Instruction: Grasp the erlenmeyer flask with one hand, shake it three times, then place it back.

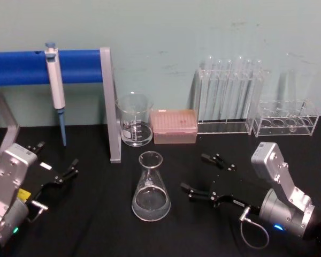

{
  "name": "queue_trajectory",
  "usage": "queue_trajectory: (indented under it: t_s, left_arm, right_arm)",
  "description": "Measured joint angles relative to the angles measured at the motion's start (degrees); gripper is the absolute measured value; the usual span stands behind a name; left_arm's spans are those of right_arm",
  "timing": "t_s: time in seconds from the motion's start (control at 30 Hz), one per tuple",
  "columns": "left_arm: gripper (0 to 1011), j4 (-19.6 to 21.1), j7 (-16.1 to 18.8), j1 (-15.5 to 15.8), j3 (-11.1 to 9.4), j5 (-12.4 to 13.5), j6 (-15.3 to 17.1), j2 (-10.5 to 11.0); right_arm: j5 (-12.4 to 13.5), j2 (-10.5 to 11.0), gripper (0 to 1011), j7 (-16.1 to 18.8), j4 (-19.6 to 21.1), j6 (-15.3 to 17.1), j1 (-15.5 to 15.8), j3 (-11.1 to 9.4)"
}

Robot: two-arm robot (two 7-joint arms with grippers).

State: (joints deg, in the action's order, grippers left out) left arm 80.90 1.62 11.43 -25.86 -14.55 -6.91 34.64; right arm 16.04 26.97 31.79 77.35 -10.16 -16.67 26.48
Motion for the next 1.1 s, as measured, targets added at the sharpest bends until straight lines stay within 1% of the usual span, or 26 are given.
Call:
queue_trajectory:
  t_s: [0.07, 0.37, 0.53, 0.83, 1.1]
  left_arm:
    - [1001, 0.0, 0.0, 0.0, 0.0, 0.0, 0.0, 0.0]
    - [1001, 0.0, 0.0, 0.0, 0.0, 0.0, 0.0, 0.0]
    - [1001, 0.0, 0.0, 0.0, 0.0, 0.0, 0.0, 0.0]
    - [1001, 0.0, 0.0, 0.0, 0.0, 0.0, 0.0, 0.0]
    - [1001, 0.0, 0.0, 0.0, 0.0, 0.0, 0.0, 0.0]
  right_arm:
    - [0.0, -0.6, 1003, 1.0, -0.5, -0.2, -0.4, 0.1]
    - [0.4, -2.0, 1003, 3.5, -2.4, -0.7, -2.1, 0.9]
    - [0.8, -2.6, 1003, 4.3, -3.2, -0.8, -2.9, 1.4]
    - [2.3, -4.1, 1002, 6.3, -5.3, -0.8, -4.7, 2.5]
    - [3.4, -5.2, 1003, 7.0, -6.7, -0.4, -5.8, 3.4]
